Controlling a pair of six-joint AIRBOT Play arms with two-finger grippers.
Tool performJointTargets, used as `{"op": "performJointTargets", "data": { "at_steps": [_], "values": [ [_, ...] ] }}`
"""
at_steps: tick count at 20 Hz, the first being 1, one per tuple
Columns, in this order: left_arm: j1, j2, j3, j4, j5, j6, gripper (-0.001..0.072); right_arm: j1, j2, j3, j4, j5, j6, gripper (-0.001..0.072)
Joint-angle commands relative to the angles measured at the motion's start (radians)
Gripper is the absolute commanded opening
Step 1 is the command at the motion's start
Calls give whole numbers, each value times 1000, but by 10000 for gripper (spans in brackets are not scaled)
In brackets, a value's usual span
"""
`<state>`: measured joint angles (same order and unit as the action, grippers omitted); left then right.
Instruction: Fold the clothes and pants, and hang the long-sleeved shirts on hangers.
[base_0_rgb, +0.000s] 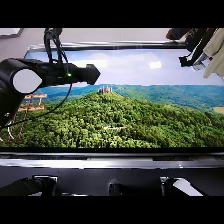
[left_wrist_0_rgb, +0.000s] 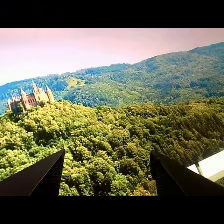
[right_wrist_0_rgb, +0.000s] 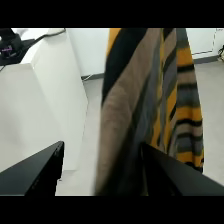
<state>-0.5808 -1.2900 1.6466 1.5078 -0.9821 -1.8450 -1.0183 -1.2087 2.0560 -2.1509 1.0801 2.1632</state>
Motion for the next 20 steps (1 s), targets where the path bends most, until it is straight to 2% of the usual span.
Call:
{"op": "performJointTargets", "data": {
  "at_steps": [1,4,7,9,11,12,14,15,16,17,18,19,20],
  "values": [
    [0,4,0,0,-12,0,596,-1,45,1,14,2,-5,559],
    [2,24,0,36,-12,-40,597,-1,121,1,-24,-21,-5,559],
    [2,71,0,139,-12,-85,597,0,207,1,-34,-112,-1,559],
    [2,103,0,193,-13,-85,596,0,248,1,58,-164,28,558],
    [2,125,0,225,-17,-85,594,0,254,0,307,-190,-26,556],
    [2,132,0,233,-26,-85,588,0,241,0,486,-207,-111,541],
    [2,145,0,249,-51,-85,580,1,194,0,919,-218,-349,388],
    [2,151,0,264,-70,-85,578,26,159,0,1120,-207,-488,341],
    [13,158,0,274,-97,-85,576,99,119,0,1238,-183,-593,247],
    [27,167,0,274,-130,-85,494,203,79,0,1250,-153,-661,169],
    [50,178,0,274,-175,-85,250,341,37,0,1197,-108,-737,91],
    [77,190,0,274,-218,-83,74,489,-6,0,1111,-50,-814,26],
    [113,202,0,273,-258,-73,29,624,-45,0,1006,12,-851,26]
  ]
}}
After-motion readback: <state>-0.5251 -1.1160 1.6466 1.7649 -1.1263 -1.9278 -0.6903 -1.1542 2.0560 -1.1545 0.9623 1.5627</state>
